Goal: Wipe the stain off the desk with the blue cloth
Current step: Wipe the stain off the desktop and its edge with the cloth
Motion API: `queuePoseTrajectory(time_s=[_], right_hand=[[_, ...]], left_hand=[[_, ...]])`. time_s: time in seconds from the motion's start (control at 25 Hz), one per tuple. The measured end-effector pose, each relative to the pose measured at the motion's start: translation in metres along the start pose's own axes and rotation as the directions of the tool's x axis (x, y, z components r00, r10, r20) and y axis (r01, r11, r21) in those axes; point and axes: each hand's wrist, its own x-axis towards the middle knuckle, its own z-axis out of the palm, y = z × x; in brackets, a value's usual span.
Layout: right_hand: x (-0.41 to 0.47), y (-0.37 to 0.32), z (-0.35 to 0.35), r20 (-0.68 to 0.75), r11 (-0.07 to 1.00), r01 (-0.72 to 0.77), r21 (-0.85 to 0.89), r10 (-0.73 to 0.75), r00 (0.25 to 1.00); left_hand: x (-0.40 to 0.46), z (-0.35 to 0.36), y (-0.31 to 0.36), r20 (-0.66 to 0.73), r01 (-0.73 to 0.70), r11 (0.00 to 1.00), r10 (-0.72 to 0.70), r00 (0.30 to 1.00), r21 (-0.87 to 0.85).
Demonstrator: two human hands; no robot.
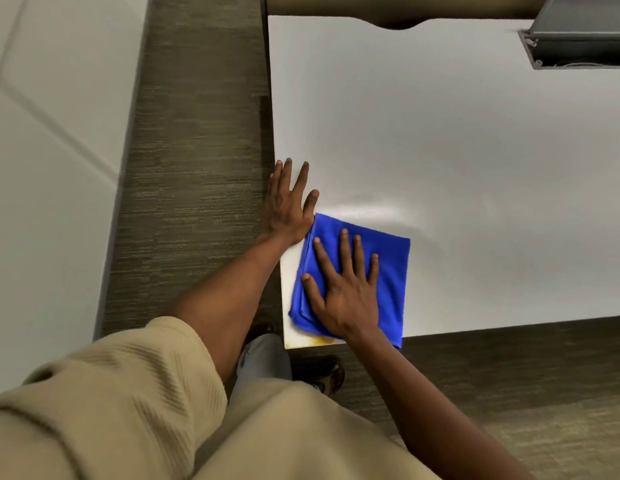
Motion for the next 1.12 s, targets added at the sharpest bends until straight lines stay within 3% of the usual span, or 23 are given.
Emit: queuePoseTrajectory(time_s=[0.12,0.2,0.32,0.44,0.56,0.68,0.72,0.84,1.0,1.08,1.12], right_hand=[[-0.015,0.039,-0.009,0.029,0.993,0.114,-0.032,-0.114,0.993],[-0.011,0.056,-0.020,0.046,0.998,-0.053,-0.040,0.054,0.997],[0.009,0.026,-0.021,0.047,0.929,-0.369,0.017,0.368,0.929],[0.029,-0.033,-0.010,0.044,0.858,-0.506,0.084,0.504,0.862],[0.016,-0.063,0.000,0.014,0.909,-0.413,0.061,0.413,0.911],[-0.009,-0.035,-0.003,0.012,0.981,-0.192,-0.020,0.192,0.981],[-0.011,-0.019,-0.008,0.023,0.982,-0.186,-0.030,0.187,0.982],[-0.003,0.009,-0.020,0.053,0.910,-0.414,0.007,0.413,0.909],[0.033,-0.023,-0.010,0.033,0.780,-0.617,0.105,0.617,0.786],[0.043,-0.039,-0.006,0.033,0.782,-0.612,0.120,0.612,0.790],[0.039,-0.042,-0.006,0.016,0.831,-0.547,0.103,0.549,0.836]], left_hand=[[-0.001,0.000,0.001,-0.011,-0.041,0.999,0.042,0.999,0.017],[-0.002,0.000,0.001,0.001,-0.064,0.997,0.064,0.998,0.032],[-0.001,-0.003,0.003,0.016,-0.070,0.997,0.069,0.997,0.021],[-0.002,-0.005,0.004,0.018,-0.086,0.996,0.086,0.996,0.023],[-0.001,-0.006,0.003,-0.002,-0.094,0.995,0.094,0.996,-0.014],[-0.001,-0.008,0.003,0.039,-0.086,0.996,0.085,0.996,0.011],[-0.001,-0.010,0.004,0.054,-0.082,0.996,0.080,0.995,0.027],[-0.003,-0.010,0.006,0.103,-0.113,0.988,0.102,0.989,0.103],[-0.001,-0.012,0.006,0.133,-0.232,0.968,0.218,0.967,0.097],[-0.002,-0.014,0.007,0.137,-0.251,0.965,0.239,0.961,0.075],[-0.001,-0.015,0.007,0.146,-0.250,0.966,0.239,0.960,0.069]])
